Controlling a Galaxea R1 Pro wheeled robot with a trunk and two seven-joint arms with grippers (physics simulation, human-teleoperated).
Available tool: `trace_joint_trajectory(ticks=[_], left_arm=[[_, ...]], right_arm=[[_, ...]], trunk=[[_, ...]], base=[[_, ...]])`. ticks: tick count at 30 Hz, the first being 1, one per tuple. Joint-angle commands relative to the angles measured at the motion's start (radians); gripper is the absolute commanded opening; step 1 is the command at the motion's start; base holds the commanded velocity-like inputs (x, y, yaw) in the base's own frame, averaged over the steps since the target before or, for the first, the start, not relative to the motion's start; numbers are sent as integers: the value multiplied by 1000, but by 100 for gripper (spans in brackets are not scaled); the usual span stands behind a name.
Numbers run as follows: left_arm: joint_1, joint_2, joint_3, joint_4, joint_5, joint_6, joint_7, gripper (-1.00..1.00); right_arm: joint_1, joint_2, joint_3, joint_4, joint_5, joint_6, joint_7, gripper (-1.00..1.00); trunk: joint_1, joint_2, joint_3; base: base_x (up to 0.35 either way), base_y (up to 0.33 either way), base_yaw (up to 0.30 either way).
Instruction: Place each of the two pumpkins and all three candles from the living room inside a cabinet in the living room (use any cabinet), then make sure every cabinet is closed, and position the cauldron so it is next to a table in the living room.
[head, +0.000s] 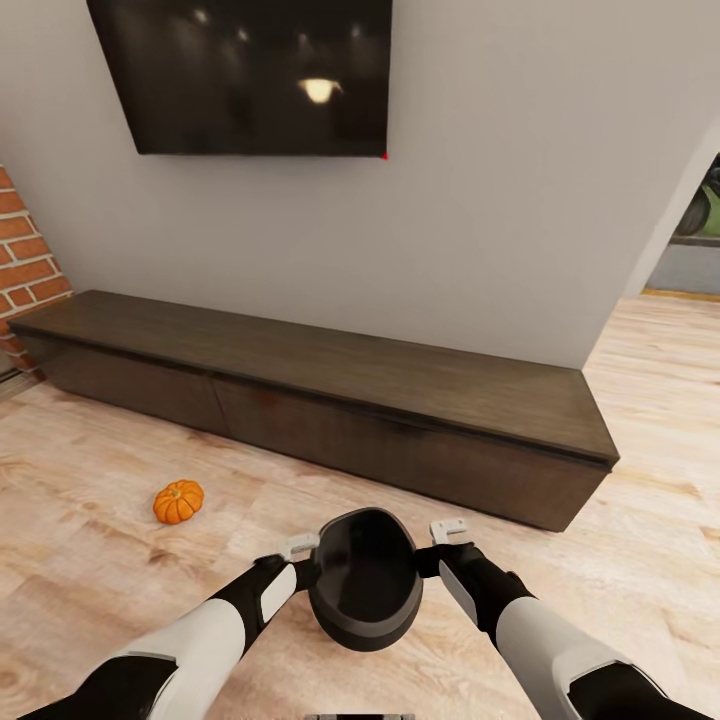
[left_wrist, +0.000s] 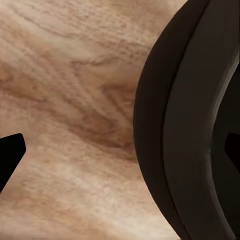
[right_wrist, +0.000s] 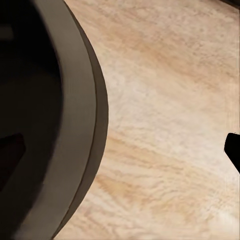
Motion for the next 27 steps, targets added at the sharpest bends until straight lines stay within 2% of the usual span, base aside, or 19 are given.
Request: trace_joint_trajectory(ticks=[1,3,27], left_arm=[[0,0,-4,-2,8,5,6,100],[0,0,-4,-2,8,5,6,100],[0,0,-4,-3,8,5,3,100]], right_arm=[[0,-1,8,-2,-11,5,-8,100],[0,0,8,-2,-11,5,-8,100],[0,3,9,2,-13,6,-6,100]], trunk=[[0,-1,-5],[1,-1,-13],[1,-1,-13]], base=[[0,0,0],[0,0,0],[0,0,0]])
